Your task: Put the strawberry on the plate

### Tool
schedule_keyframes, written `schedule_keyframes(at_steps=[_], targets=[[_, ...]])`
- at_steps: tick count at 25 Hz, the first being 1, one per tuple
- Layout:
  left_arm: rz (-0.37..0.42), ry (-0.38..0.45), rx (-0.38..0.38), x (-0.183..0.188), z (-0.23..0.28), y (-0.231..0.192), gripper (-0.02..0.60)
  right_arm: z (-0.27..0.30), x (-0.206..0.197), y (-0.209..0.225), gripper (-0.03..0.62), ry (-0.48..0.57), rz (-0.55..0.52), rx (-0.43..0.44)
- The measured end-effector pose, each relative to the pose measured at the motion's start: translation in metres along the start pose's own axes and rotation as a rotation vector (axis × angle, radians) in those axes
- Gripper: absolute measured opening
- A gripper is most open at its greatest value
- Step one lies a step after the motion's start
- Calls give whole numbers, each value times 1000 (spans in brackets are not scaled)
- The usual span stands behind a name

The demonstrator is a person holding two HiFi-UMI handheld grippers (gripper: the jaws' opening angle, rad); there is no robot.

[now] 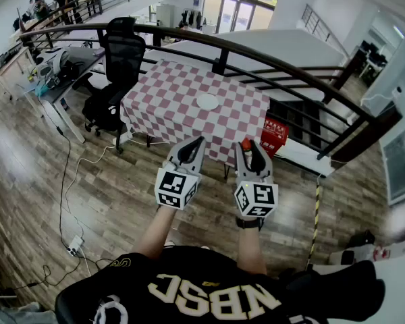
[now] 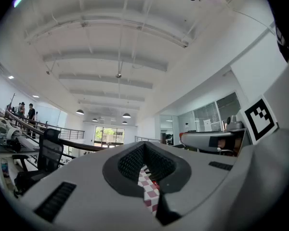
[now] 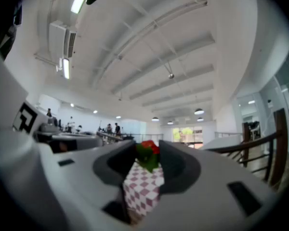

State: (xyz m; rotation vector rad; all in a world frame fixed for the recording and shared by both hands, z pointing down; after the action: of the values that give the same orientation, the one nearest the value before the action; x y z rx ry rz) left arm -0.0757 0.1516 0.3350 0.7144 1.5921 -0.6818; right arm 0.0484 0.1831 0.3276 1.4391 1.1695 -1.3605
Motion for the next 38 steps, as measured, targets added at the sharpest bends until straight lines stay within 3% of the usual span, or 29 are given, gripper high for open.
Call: schedule_keyframes(at_steps=[25,31,38], targets=[[63,-58,36,-17,28,86,15,-42,-5,88,156,27,79,17],[81,-106,81,-36,26,75,15,-32,-32,84,156,-3,118,62],[68,-113,81,-41,37,47,15,0,-34,77,156,-9,118,65]])
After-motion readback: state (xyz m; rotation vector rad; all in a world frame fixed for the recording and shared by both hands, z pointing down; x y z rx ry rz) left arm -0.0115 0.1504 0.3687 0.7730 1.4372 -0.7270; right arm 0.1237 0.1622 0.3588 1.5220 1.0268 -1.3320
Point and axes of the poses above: the fingertips, and each gripper's own axes: z forward along the fingers, y to its right, x out of its top, the point moved 1 cm from there along -z, backward along the fingers, and after that the axes turned 4 degrees about x, right-handed, at the moved point
